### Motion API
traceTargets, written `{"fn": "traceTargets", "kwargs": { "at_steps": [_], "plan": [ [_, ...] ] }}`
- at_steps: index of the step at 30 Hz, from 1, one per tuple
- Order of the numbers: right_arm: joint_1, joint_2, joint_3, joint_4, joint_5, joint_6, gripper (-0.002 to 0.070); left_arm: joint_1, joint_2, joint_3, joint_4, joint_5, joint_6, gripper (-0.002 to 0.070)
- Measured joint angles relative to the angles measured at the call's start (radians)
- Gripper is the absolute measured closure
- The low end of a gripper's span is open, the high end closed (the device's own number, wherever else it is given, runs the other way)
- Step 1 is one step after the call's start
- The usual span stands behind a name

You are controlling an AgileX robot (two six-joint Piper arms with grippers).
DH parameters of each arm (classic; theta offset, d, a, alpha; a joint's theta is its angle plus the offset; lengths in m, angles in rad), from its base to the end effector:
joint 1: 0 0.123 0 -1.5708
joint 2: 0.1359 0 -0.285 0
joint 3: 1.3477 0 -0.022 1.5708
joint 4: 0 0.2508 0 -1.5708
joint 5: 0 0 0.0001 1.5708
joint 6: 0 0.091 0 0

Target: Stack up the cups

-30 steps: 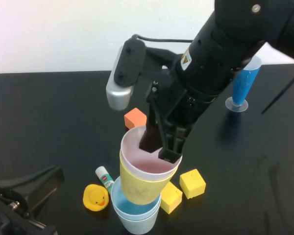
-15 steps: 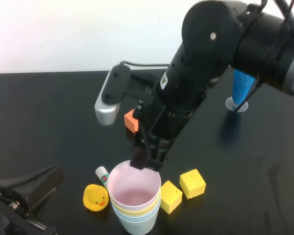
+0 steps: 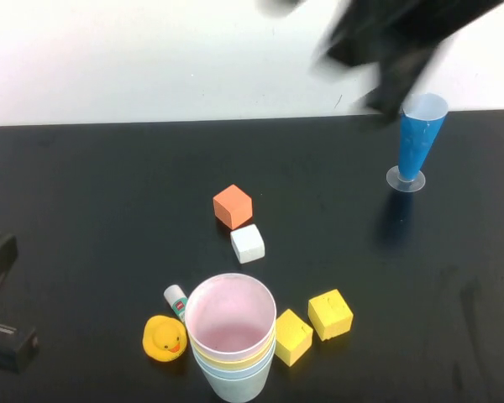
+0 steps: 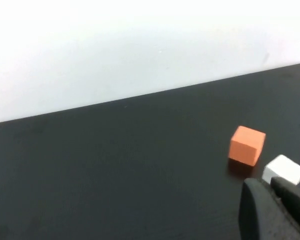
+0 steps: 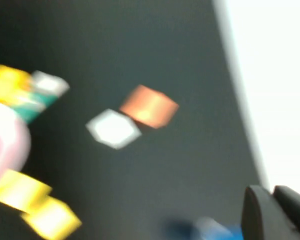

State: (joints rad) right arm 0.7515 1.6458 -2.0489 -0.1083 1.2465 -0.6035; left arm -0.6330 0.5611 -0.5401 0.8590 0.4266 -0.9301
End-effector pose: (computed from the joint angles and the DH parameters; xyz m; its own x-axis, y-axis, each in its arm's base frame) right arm 0.2522 0.2229 0.4771 -0.0299 -0.8389 -0.5435 -0.7998 0.3462 -0.4904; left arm 0.1092 -0.0447 0.3254 -0.2137 0.0183 -0.9767 0.2923 0.9552 -0.0460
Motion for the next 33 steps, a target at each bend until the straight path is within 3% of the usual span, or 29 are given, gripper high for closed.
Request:
{"fn": "traceTargets", "kwargs": {
  "at_steps": [3, 8, 13, 24, 33],
  "plan": [
    [0.000, -0.121, 0.051, -0.151, 0.000, 0.054, 0.0665, 0.000, -0.018, -0.002, -0.012, 0.012, 0.009, 0.0673],
    [0.000, -0.368, 0.240, -0.195, 0.000, 0.134, 0.0676, 0.000, -0.067, -0.003, -0.082, -0.075, 0.063, 0.0673],
    [0.000, -0.639, 0.582, -0.162, -0.055, 0.255, 0.0678, 0.000, -0.100, 0.005, -0.125, -0.201, 0.076, 0.0673],
    [0.000, -1.155, 1.402, 0.030, -0.478, 0.315, 0.0678, 0.000, -0.101, 0.190, -0.131, -0.406, 0.029, 0.0673],
    [0.000, -1.259, 1.663, 0.040, -0.656, 0.321, 0.0678, 0.000, -0.101, 0.271, -0.128, -0.427, 0.018, 0.0673]
  ]
}}
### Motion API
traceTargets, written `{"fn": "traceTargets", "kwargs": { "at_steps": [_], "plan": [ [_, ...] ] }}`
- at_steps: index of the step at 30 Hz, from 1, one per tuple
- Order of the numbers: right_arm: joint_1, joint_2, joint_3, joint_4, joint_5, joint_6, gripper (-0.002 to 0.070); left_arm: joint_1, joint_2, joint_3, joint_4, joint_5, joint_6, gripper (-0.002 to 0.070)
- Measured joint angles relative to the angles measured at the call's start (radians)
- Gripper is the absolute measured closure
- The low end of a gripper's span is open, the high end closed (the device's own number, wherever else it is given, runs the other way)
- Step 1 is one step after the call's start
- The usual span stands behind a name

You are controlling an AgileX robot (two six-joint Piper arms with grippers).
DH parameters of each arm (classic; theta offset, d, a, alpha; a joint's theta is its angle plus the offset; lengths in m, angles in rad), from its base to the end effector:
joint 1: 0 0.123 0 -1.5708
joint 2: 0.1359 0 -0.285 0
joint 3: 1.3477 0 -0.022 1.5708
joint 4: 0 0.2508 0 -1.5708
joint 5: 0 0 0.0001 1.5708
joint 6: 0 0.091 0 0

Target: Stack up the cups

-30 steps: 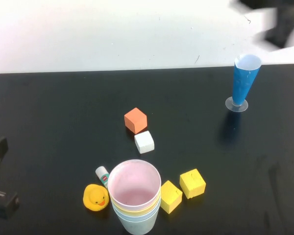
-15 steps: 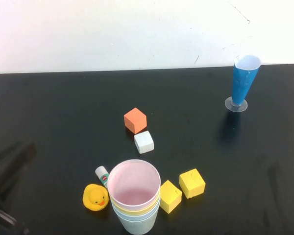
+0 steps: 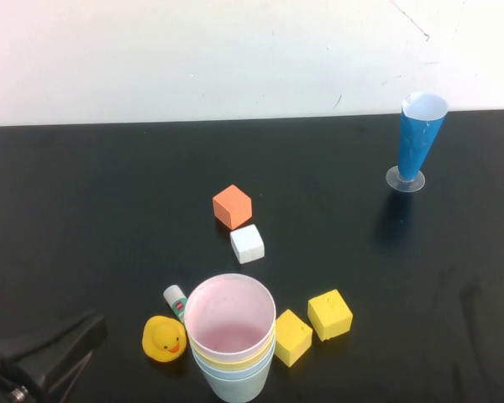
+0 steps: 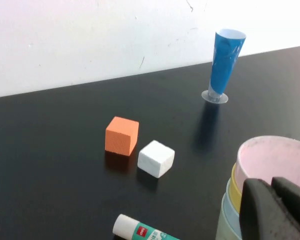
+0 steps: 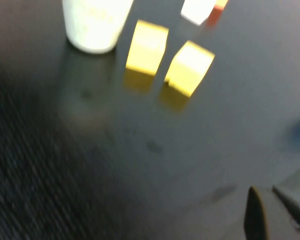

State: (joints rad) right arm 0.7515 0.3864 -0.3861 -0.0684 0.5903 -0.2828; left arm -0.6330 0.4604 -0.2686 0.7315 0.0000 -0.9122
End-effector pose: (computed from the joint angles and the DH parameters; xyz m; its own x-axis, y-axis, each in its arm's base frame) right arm 0.0613 0.0525 0.2650 -0.1125 -0.5608 -0.8203 -0.7375 0.6004 -0.3093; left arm 0.0858 -0.0629 0.2692 -0.1891 -0.0841 -0.9783 0.5668 0.8042 -0.1787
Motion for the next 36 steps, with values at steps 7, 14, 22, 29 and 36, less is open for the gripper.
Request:
{"fn": "traceTargets", "kwargs": {
  "at_steps": [7, 14, 22, 29, 36],
  "plan": [
    [0.000, 0.000, 0.053, 0.000, 0.032, 0.000, 0.0678, 0.000, 0.000, 0.015, 0.002, -0.008, -0.002, 0.0673],
    [0.000, 0.000, 0.056, 0.000, 0.036, 0.001, 0.0678, 0.000, 0.000, 0.020, 0.002, -0.008, -0.004, 0.0673],
    [0.000, 0.000, 0.056, 0.001, 0.036, 0.001, 0.0678, 0.006, -0.059, 0.030, -0.103, 0.093, 0.074, 0.0673],
    [0.000, 0.000, 0.056, 0.001, 0.036, 0.002, 0.0678, 0.151, -0.220, 0.039, -0.466, 0.191, 0.360, 0.0673],
    [0.000, 0.000, 0.056, 0.002, 0.036, 0.002, 0.0678, 0.351, -0.323, 0.114, -0.636, 0.157, 0.521, 0.0673]
  ]
}}
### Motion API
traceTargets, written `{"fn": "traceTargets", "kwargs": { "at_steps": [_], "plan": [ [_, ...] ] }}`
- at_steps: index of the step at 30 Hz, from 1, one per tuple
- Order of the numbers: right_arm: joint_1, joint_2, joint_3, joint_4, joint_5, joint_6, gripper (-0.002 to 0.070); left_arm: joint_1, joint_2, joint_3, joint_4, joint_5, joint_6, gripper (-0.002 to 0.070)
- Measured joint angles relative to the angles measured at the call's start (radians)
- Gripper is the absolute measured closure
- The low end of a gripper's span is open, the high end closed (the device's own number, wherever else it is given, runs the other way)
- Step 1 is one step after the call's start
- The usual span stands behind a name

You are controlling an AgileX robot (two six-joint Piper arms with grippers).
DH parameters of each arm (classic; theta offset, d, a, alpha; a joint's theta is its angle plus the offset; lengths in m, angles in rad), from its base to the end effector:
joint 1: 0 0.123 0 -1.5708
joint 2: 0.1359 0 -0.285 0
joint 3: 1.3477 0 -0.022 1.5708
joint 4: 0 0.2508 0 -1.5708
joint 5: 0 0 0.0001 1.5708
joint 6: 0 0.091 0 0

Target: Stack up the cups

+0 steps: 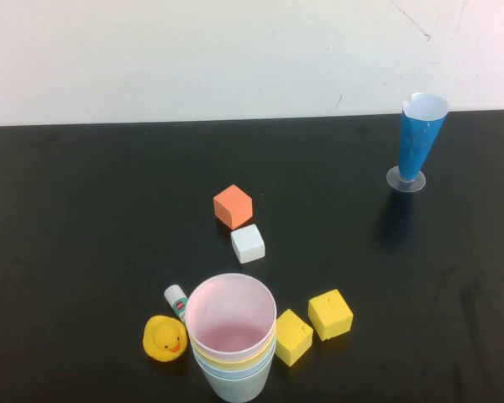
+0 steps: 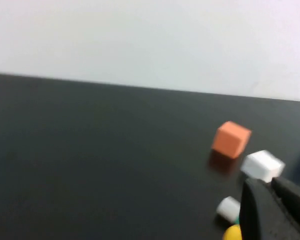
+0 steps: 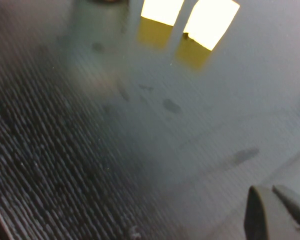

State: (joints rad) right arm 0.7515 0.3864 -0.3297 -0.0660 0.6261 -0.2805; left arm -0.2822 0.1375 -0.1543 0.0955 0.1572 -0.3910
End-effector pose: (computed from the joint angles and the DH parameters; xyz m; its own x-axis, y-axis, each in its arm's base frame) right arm 0.0596 0.0509 0.2438 -0.1707 -0.6078 -0.7755 -0.7566 0.5850 -0.2920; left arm 0.0615 -0.0164 0.2430 -0.1254 -0.2680 -0.9552 0.2379 0.9266 -0.2912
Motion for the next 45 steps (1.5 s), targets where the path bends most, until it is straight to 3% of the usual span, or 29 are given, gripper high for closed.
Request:
{"fn": "traceTargets", "kwargs": {
  "at_steps": [9, 16, 45],
  "plan": [
    [0.000, -0.001, 0.000, 0.000, 0.000, 0.000, 0.0678, 0.149, -0.094, 0.168, -0.080, -0.008, 0.051, 0.0673],
    [0.000, -0.001, 0.000, 0.001, 0.002, 0.000, 0.0678, 0.154, -0.146, 0.174, -0.084, 0.144, 0.079, 0.0673],
    [-0.005, -0.002, 0.000, -0.010, -0.001, -0.015, 0.0678, 0.154, -0.150, 0.173, -0.084, 0.149, 0.118, 0.0673]
  ]
}}
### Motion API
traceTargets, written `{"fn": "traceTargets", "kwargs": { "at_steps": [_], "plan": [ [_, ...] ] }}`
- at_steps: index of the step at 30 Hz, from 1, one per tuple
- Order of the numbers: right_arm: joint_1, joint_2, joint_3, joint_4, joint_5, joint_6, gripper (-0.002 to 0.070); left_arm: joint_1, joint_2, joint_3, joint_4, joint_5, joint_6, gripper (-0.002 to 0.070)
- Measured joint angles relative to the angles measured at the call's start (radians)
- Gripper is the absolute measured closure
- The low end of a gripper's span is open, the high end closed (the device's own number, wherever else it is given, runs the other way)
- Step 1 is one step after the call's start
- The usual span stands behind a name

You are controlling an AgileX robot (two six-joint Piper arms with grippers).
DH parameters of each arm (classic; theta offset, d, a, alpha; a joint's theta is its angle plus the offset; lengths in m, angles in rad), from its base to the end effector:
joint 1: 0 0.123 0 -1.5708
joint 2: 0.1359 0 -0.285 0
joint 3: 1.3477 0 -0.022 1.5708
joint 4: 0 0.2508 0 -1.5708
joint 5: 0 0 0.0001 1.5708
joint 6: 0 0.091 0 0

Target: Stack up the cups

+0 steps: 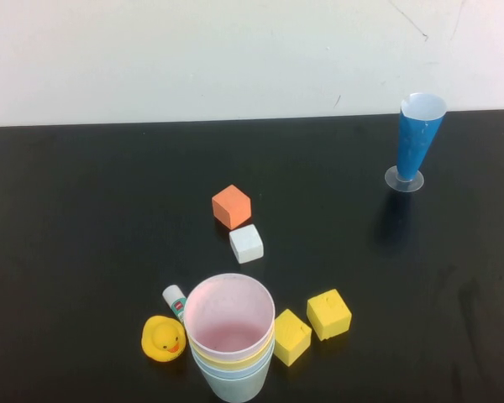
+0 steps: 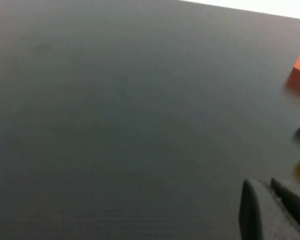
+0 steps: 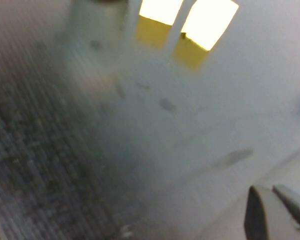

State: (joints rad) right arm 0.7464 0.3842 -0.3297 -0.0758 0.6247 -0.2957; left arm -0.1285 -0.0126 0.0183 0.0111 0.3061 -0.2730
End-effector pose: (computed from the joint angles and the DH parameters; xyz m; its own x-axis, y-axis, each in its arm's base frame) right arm 0.0601 0.0501 0.2441 -0.1553 -0.6195 -0.7695 -0.7532 0.5783 -0.3135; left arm 0.0536 -0.0066 0.1800 -0.2457 -0.2298 -0.9417 0.0633 0.9656 -0.2522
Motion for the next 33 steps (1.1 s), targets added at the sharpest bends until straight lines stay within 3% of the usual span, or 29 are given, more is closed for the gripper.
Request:
{"fn": "traceTargets", "kwargs": {
  "at_steps": [3, 11, 18, 23, 33],
  "plan": [
    [-0.078, -0.011, 0.017, -0.010, -0.062, -0.013, 0.0678, 0.000, 0.000, 0.000, 0.000, 0.000, 0.000, 0.0673],
    [-0.481, -0.126, 0.161, -0.028, -0.328, -0.011, 0.0679, 0.000, 0.000, 0.000, 0.000, 0.000, 0.000, 0.0673],
    [-0.727, -0.313, 0.323, -0.028, -0.373, -0.011, 0.0679, 0.000, 0.000, 0.000, 0.000, 0.000, 0.000, 0.0673],
    [-0.803, -0.392, 0.358, -0.028, -0.322, -0.011, 0.0679, 0.000, 0.000, 0.000, 0.000, 0.000, 0.000, 0.0673],
    [-0.813, -0.397, 0.356, -0.028, -0.283, -0.011, 0.0679, 0.000, 0.000, 0.000, 0.000, 0.001, 0.000, 0.0674]
  ]
}}
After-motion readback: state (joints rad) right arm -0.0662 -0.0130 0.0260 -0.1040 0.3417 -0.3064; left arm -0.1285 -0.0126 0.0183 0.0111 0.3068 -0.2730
